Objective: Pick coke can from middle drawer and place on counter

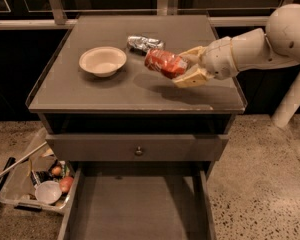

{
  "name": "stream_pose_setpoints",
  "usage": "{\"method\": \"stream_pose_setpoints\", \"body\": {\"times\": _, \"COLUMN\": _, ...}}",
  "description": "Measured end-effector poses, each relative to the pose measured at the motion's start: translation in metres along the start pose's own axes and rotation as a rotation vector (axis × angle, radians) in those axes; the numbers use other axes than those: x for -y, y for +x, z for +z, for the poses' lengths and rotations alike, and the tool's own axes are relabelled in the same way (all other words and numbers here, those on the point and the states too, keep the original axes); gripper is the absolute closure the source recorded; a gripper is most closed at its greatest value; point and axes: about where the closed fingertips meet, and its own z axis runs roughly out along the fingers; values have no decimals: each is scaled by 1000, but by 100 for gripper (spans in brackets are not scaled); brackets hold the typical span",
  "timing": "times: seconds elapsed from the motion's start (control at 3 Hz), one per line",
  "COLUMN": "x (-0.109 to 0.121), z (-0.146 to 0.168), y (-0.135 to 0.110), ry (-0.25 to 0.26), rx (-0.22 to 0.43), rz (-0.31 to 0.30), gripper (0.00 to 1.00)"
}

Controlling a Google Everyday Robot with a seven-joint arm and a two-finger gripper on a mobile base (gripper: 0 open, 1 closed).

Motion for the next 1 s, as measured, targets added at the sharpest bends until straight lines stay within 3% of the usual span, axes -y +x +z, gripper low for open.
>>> {"method": "stream_pose_setpoints", "body": {"times": 1.0, "x": 13, "z": 4, "y": 35, "ry": -3, "rx": -91, "rz": 98, "gripper": 100}}
